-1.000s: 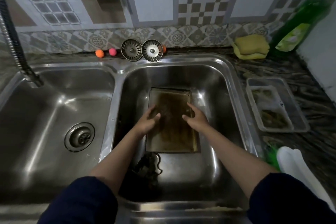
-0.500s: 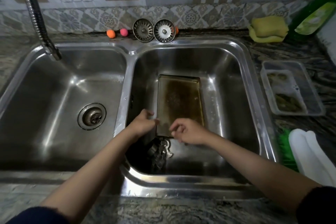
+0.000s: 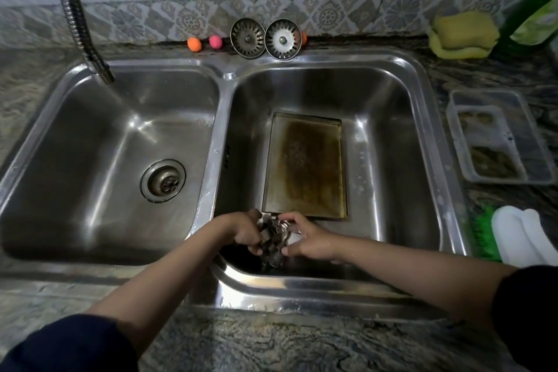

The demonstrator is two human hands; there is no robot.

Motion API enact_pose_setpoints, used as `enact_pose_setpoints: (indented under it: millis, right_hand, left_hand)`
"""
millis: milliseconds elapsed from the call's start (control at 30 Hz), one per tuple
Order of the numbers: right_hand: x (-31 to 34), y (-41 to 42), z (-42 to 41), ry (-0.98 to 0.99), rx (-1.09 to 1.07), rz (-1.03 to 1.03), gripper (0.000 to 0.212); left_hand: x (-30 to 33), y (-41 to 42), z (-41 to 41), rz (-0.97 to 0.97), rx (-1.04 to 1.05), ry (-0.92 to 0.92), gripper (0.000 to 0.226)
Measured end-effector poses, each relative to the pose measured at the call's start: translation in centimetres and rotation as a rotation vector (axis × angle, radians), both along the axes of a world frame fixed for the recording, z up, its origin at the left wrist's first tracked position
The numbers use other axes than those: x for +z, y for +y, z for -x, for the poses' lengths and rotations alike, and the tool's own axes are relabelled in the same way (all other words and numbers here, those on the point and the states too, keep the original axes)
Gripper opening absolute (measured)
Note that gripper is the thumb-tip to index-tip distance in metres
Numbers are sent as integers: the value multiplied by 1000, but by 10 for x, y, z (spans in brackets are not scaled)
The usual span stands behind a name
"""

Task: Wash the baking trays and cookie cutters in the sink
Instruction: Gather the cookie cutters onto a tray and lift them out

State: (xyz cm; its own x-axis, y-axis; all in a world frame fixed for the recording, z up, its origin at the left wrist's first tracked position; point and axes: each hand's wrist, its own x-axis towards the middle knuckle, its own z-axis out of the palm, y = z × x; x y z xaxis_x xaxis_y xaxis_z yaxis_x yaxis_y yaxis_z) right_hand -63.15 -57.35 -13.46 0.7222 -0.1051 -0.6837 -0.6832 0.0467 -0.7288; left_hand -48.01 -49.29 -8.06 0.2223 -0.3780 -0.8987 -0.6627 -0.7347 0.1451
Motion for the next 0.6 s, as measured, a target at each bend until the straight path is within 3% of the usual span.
enact_pose_setpoints:
  millis: [200, 367, 600]
  right_hand:
    - [-1, 0, 5, 57, -31, -46, 78]
    - [-2, -1, 7, 59, -11, -27, 85]
    - [-5, -1, 8, 40, -58, -124, 76]
  left_hand:
    - [-7, 9, 0, 46, 60, 33, 89]
    - [-7, 17, 5, 110, 148, 79, 81]
    - [4, 17, 8, 92, 160, 112, 77]
